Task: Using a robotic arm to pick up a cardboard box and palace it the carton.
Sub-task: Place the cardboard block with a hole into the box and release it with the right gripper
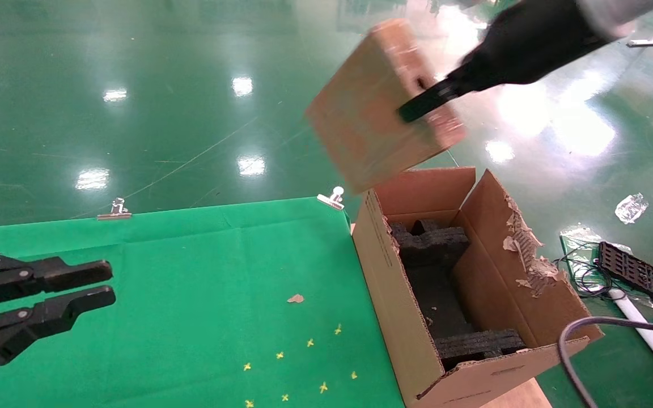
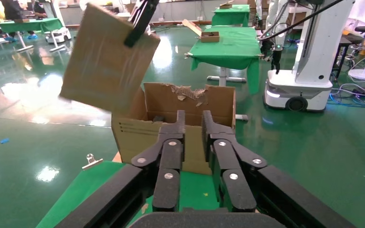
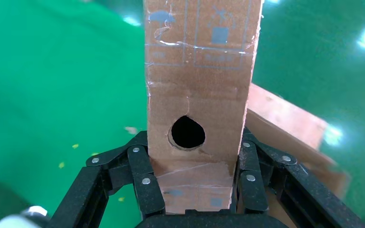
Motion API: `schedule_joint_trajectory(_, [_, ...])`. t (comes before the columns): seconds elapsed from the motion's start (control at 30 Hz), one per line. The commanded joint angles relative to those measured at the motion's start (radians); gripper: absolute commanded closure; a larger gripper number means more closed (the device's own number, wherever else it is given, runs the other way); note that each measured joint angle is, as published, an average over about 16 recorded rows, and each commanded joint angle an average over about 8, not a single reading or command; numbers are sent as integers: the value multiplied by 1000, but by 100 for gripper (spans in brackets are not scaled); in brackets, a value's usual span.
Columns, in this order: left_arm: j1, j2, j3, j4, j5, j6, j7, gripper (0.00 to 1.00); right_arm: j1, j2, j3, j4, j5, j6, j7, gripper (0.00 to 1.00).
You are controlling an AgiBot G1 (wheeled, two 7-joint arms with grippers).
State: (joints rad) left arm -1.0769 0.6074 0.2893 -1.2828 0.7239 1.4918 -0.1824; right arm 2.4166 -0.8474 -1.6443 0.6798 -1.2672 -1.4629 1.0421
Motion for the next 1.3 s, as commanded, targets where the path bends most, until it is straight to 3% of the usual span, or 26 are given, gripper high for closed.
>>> schedule_joint_trajectory(0.03, [0,0,0,0,0,0,0,100,31,26,2,-30,-18,9,-2,100])
schedule_joint_trajectory(0.23, [0,0,1,0,0,0,0,100,14,46,-41,-152,-78,-16,17,100])
schedule_joint_trajectory(0.27, [0,0,1,0,0,0,0,94,4,45,-49,-173,-86,-20,21,100])
schedule_joint_trajectory(0.5, [0,0,1,0,-1,0,1,7,-91,26,-88,-325,-119,-32,30,100])
schedule_joint_trajectory(0.53, [0,0,1,0,-1,0,1,0,-105,22,-92,-345,-122,-31,29,100])
schedule_joint_trajectory(0.87, [0,-1,2,0,-1,-1,1,0,-222,-27,-117,-494,-143,-8,-8,100])
schedule_joint_trajectory(1.3, [-1,-1,2,0,-2,-1,1,0,-347,-89,-126,-602,-151,49,-22,100])
